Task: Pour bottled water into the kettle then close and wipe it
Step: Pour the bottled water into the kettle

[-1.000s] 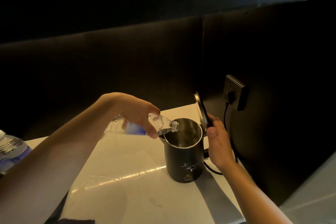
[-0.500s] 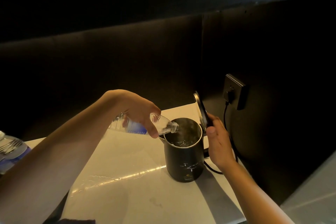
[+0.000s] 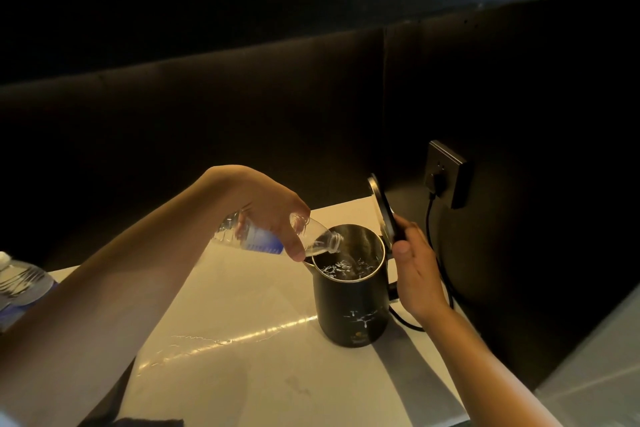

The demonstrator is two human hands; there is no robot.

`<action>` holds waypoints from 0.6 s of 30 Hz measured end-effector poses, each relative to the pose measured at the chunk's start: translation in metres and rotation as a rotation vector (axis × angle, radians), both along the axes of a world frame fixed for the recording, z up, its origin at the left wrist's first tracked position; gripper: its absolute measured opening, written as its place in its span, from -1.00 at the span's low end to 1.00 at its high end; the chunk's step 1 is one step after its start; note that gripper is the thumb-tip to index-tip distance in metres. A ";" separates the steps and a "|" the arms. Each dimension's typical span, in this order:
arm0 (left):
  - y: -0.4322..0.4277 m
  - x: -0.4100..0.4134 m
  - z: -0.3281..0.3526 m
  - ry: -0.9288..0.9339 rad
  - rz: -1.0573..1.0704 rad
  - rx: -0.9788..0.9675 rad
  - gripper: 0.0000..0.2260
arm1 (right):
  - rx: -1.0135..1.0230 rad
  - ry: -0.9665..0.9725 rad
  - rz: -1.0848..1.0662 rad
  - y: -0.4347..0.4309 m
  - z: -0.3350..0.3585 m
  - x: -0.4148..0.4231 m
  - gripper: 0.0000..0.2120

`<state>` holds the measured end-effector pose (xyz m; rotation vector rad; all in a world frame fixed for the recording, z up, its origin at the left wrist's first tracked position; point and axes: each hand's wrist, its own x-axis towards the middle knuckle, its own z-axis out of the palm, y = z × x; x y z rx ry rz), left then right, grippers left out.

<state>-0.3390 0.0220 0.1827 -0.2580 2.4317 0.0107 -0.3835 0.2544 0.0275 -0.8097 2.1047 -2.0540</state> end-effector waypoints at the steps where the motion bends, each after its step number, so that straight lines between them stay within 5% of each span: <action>1: 0.001 0.000 0.000 0.000 -0.002 0.000 -0.49 | 0.001 0.001 -0.002 0.000 0.000 0.000 -0.52; 7: 0.001 0.000 -0.002 -0.015 -0.003 0.010 -0.50 | 0.007 0.020 -0.005 0.001 0.002 0.001 -0.62; 18: -0.009 0.027 -0.015 0.097 0.062 0.139 -0.46 | 0.010 0.048 -0.020 0.000 -0.005 -0.003 -0.42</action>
